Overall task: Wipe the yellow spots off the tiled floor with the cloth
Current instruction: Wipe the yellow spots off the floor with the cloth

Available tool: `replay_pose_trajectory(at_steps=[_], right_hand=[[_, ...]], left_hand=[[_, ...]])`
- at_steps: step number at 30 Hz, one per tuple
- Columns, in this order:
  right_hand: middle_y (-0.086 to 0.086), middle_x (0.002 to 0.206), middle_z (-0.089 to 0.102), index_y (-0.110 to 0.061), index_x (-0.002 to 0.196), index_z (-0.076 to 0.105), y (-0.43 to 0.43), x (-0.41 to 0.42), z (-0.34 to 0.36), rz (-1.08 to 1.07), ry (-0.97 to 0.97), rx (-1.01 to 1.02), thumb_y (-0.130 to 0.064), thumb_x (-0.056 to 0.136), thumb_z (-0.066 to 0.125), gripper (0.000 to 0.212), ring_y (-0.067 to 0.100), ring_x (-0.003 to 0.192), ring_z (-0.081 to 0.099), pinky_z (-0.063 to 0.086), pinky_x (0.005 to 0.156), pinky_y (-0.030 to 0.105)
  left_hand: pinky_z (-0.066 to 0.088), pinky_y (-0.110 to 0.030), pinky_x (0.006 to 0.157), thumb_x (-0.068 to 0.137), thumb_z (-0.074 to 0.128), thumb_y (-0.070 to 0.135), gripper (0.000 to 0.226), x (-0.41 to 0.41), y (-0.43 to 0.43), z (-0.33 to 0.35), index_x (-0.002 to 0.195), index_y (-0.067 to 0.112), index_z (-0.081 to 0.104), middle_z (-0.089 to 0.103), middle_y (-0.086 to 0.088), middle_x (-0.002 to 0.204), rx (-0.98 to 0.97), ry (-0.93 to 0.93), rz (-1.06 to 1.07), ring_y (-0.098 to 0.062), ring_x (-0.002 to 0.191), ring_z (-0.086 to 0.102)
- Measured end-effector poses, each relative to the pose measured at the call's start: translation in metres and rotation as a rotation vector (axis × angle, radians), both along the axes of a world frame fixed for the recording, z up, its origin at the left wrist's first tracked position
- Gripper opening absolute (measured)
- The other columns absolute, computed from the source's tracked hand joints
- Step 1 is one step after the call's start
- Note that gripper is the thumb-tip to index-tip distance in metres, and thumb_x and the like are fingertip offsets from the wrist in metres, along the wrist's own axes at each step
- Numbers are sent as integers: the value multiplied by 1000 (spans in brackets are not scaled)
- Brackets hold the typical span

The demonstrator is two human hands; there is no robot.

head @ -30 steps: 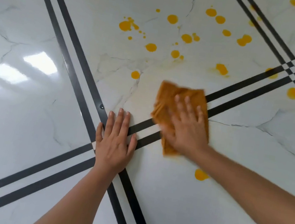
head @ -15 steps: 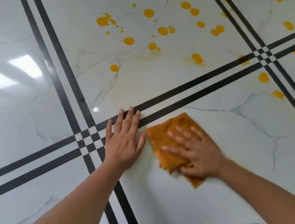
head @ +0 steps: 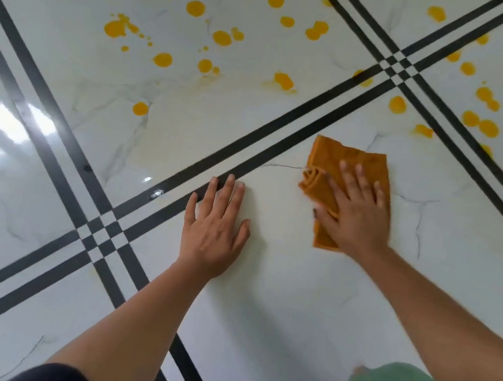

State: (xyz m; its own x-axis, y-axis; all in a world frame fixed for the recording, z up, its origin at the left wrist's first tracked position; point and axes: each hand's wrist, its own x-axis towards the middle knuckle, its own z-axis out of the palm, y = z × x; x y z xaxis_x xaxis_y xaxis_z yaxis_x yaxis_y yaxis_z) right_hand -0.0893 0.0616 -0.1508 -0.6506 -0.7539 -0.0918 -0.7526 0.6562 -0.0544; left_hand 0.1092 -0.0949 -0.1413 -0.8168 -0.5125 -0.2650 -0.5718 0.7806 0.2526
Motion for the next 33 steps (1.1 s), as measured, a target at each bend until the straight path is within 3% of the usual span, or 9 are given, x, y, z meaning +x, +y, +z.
replay_pose_trajectory(at_steps=[2, 6, 11, 17, 21, 23, 27, 31, 33], right_hand=[[9, 153, 28, -29, 146, 23, 0, 26, -5, 73, 9, -31, -63, 85, 26, 70, 31, 141, 23, 15, 109, 50], [-2, 154, 18, -42, 146, 8, 51, -12, 0, 856, 23, 61, -59, 75, 38, 79, 25, 140, 18, 13, 109, 45], [4, 156, 20, -33, 147, 18, 12, -37, -2, -78, 23, 4, -63, 85, 20, 69, 28, 143, 17, 14, 112, 49], [1, 153, 23, -36, 144, 22, 65, -35, 1, 678, 26, 44, -60, 79, 33, 70, 25, 140, 19, 14, 109, 45], [3, 156, 20, -30, 146, 23, 32, -56, 5, -124, 1, -6, -63, 86, 19, 69, 28, 144, 15, 16, 113, 51], [5, 158, 9, -26, 147, 21, 12, -36, 4, -103, -36, 56, -65, 86, 15, 73, 29, 145, 5, 6, 114, 51], [-2, 158, -2, -40, 146, 1, 46, -43, 6, 388, -86, 94, -66, 83, 14, 70, 21, 144, -6, 1, 114, 47], [2, 159, -1, -34, 148, 1, 10, -70, 6, -220, -111, 43, -68, 87, 13, 71, 28, 145, -4, 3, 115, 52], [6, 159, -2, -27, 149, 5, 0, -62, 9, -176, -119, 51, -68, 88, 16, 75, 31, 145, -5, 1, 114, 54]], left_hand=[[-14, -38, 111, 84, -3, 53, 70, -11, 5, 0, 147, 25, -10, -11, 4, 157, 2, 5, -3, -18, 143, -13], [-11, -39, 112, 83, -3, 55, 71, -29, 11, 3, 148, 26, -9, -9, 5, 157, 2, 24, 12, -17, 143, -13], [-8, -41, 113, 83, -3, 53, 71, -42, 19, -1, 148, 24, -8, -9, 5, 157, -25, 3, -8, -18, 143, -12], [-9, -40, 113, 90, 10, 50, 65, -62, 22, 2, 148, 24, -4, -7, 5, 157, -28, 17, 3, -17, 143, -12], [-6, -41, 114, 89, 8, 50, 66, -73, 28, -2, 149, 23, -2, -5, 4, 158, -40, 17, -3, -17, 144, -10], [-6, -41, 113, 86, 4, 53, 69, -76, 30, -2, 149, 23, -2, -4, 4, 158, -32, 10, -4, -17, 144, -10], [-5, -41, 114, 91, 10, 51, 66, -85, 31, 2, 149, 22, -2, -3, 3, 158, -34, 13, 3, -18, 144, -9], [-5, -41, 114, 96, 20, 45, 60, -93, 31, 7, 149, 23, -1, -4, 3, 158, -47, 20, 14, -17, 144, -10], [-6, -40, 114, 96, 20, 45, 60, -98, 32, 10, 149, 23, 0, -4, 3, 158, -50, 24, 23, -17, 144, -11]])
